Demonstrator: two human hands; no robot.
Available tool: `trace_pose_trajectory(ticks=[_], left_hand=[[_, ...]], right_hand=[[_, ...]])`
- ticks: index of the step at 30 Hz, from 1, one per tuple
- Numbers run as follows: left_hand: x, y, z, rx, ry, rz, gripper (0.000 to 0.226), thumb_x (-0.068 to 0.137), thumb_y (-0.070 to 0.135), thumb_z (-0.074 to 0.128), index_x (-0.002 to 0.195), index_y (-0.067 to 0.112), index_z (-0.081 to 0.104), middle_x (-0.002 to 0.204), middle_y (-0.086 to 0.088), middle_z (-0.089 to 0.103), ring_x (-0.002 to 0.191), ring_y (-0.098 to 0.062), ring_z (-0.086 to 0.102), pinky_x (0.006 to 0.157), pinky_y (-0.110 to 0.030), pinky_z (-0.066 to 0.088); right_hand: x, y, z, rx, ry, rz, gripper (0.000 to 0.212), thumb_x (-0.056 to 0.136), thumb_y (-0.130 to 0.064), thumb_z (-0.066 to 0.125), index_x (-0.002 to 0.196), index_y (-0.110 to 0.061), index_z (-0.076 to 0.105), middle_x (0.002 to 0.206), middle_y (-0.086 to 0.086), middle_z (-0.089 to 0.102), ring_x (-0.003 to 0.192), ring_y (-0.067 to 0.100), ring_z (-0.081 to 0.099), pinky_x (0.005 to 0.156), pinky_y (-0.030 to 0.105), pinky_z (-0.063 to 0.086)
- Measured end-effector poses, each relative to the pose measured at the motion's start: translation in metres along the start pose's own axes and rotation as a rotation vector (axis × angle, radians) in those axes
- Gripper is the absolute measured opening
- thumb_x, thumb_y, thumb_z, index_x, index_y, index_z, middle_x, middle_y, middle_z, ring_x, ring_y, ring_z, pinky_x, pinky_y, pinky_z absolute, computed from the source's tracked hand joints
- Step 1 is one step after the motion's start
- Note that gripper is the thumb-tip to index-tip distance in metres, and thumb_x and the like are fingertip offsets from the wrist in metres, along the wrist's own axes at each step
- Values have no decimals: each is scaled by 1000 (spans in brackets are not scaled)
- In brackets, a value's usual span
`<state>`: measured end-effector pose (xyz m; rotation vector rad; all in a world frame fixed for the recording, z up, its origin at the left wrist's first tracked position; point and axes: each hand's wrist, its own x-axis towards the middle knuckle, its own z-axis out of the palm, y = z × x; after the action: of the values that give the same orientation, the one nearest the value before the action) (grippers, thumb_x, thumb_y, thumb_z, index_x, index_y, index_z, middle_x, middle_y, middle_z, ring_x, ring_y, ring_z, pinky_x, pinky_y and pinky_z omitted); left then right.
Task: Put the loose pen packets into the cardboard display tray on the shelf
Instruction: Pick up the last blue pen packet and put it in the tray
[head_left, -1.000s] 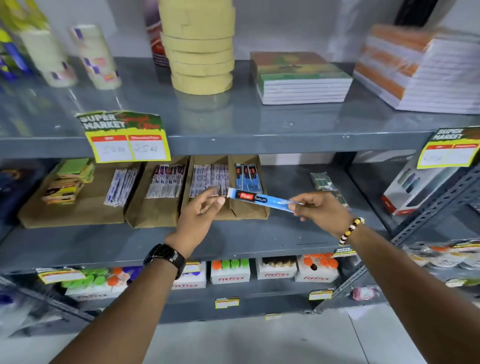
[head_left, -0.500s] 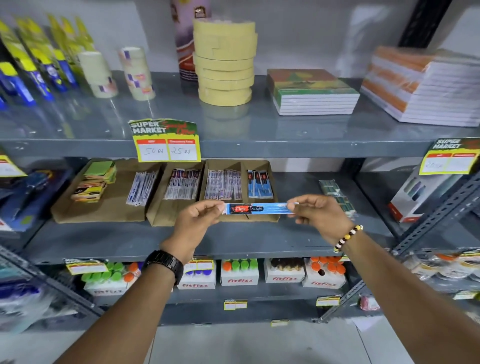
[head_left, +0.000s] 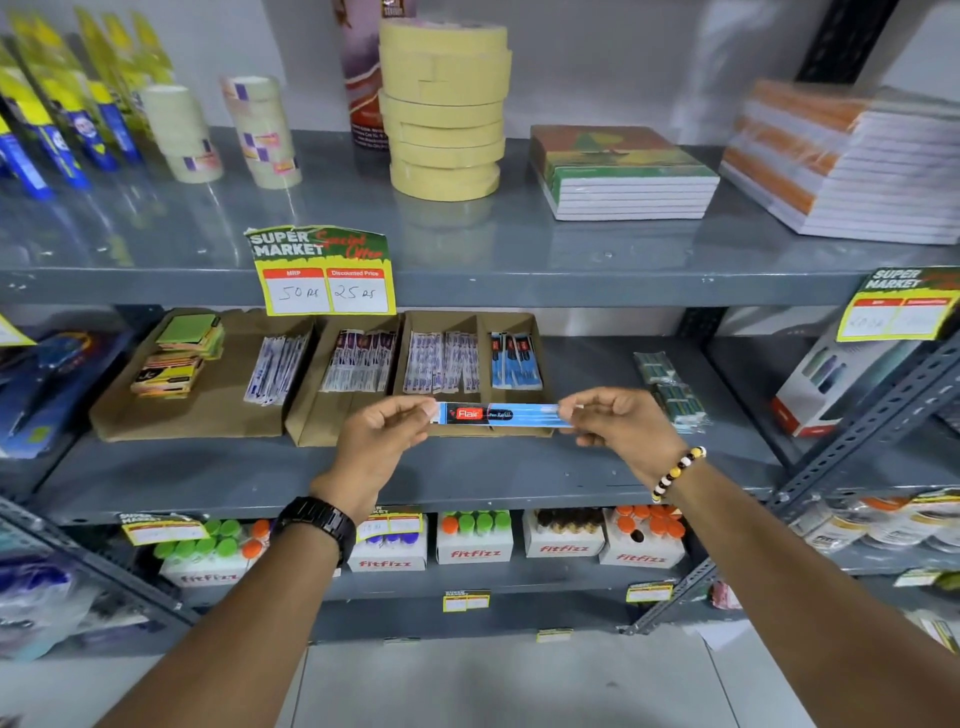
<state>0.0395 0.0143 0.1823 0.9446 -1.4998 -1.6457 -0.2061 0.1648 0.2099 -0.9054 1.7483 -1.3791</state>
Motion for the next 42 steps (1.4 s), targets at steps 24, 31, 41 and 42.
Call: trace_pose_trajectory(ticks=[24, 31, 41, 42], left_hand=[[55, -171, 8, 1356, -197, 320, 68, 103, 48, 11, 146, 7, 43, 154, -13, 42, 145, -30, 35, 120, -49, 24], [57, -176, 11, 1425, -208, 321, 65, 103, 45, 11, 150, 8, 37, 158, -11, 35, 147, -30, 31, 118, -53, 25], [57, -178, 12, 1437, -175, 364, 58, 102, 39, 25, 146, 7, 44, 154, -13, 42, 143, -32, 38, 116, -53, 28], [57, -178, 12, 1441, -175, 362, 58, 102, 40, 25, 147, 7, 43, 154, -13, 42, 143, -31, 37, 116, -53, 28]], right_hand=[[103, 85, 14, 53, 287, 213, 21, 75, -5, 80, 88, 7, 69, 75, 19, 73, 51, 22, 64, 61, 34, 60], [162, 75, 39, 13, 305, 239, 14, 76, -8, 81, 80, -6, 67, 75, 11, 73, 69, 26, 73, 69, 36, 62], [187, 90, 50, -308, 314, 224, 24, 78, -9, 73, 58, -21, 66, 75, 5, 73, 73, 25, 74, 77, 39, 61], [186, 90, 49, -390, 312, 195, 23, 78, -10, 71, 58, -21, 68, 76, 5, 75, 75, 24, 74, 79, 39, 61]])
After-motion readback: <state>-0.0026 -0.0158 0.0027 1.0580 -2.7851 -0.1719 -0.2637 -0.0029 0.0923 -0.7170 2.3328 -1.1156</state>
